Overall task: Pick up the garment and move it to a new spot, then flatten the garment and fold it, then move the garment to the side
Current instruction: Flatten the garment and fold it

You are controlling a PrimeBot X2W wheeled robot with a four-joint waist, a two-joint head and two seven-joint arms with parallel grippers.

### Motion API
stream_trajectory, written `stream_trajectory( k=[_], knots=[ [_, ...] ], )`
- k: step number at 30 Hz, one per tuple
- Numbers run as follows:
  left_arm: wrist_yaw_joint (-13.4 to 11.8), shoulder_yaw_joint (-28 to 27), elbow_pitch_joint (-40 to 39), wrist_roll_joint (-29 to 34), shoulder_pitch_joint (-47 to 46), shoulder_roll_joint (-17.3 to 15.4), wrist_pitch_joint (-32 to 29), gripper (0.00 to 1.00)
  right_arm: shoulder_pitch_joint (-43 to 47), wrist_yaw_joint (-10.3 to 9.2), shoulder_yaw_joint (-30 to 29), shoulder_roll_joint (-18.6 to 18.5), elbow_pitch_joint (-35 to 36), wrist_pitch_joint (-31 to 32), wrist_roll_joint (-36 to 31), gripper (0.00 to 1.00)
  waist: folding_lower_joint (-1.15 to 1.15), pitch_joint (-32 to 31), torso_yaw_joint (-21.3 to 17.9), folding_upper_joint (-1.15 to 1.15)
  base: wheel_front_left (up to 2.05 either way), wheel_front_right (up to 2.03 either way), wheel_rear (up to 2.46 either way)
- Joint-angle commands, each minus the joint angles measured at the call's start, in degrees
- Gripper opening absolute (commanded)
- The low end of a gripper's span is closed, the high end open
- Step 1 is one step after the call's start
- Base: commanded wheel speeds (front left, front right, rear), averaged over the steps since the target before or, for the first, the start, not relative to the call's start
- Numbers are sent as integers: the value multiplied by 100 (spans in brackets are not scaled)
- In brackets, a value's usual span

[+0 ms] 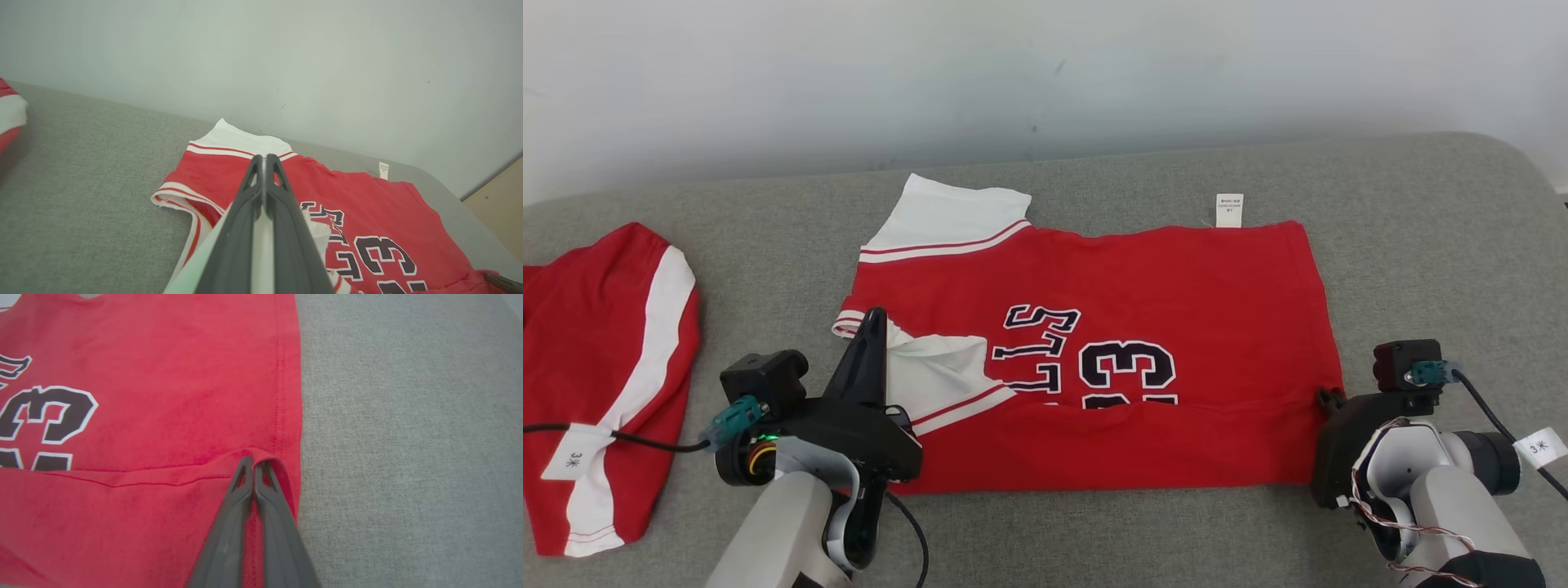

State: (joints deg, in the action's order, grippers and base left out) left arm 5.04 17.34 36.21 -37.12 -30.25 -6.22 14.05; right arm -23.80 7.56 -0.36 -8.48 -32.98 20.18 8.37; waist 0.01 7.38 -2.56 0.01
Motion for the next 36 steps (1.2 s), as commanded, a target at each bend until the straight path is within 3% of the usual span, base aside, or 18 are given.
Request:
stream_trajectory(
  k=[1, 2, 3, 4, 5, 6, 7, 13, 21, 28, 36],
  knots=[
    [29, 14, 123, 118, -121, -8, 53, 0, -79, -15, 36, 20, -126, -62, -45, 0, -1, -21, -1, -1, 0, 0, 0],
    [43, 13, 193, 115, -148, -11, 73, 0, -103, -15, 47, 20, -178, -102, -46, 10, -1, -35, -2, -1, 0, 0, 0],
    [36, 13, 275, 128, -171, -8, 74, 0, -137, -15, 51, 19, -223, -160, -48, 33, -1, -54, -3, -1, 0, 0, 0],
    [20, 4, 373, 134, -189, -5, 81, 0, -168, -15, 31, 25, -268, -226, -43, 96, -1, -81, -4, -1, 0, 0, 0],
    [6, 12, 453, 183, -219, -14, 83, 60, -196, -15, 18, 36, -298, -291, -42, 100, -1, -104, -7, -1, 0, 0, 0],
    [6, 12, 453, 183, -219, -14, 83, 60, -196, -15, 18, 36, -298, -291, -42, 100, -1, -104, -7, -1, 0, 0, 0],
    [-1, 3, 517, 206, -240, -18, 96, 100, -207, -15, 14, 55, -333, -345, -29, 100, -1, -141, -7, -1, 0, 0, 0],
    [-72, -93, 655, 391, -49, -118, 124, 100, -19, -15, -277, 44, -354, -457, -64, 100, -1, -432, 21, -1, 0, 0, 0],
    [-327, 122, 505, 915, 735, -408, 77, 100, 667, -15, -655, 173, 200, 164, -261, 100, -1, -769, 34, -1, 0, 0, 0],
    [-445, 378, 590, 1083, 1144, -587, -318, 100, 1122, -14, -752, 326, 712, 500, -334, 100, -1, -672, 26, -1, 0, 0, 0],
    [-481, 524, 785, 1147, 1140, -654, -589, 100, 989, -15, -881, 436, 615, 472, -532, 100, -1, -424, 58, -1, 0, 0, 0]
  ],
)
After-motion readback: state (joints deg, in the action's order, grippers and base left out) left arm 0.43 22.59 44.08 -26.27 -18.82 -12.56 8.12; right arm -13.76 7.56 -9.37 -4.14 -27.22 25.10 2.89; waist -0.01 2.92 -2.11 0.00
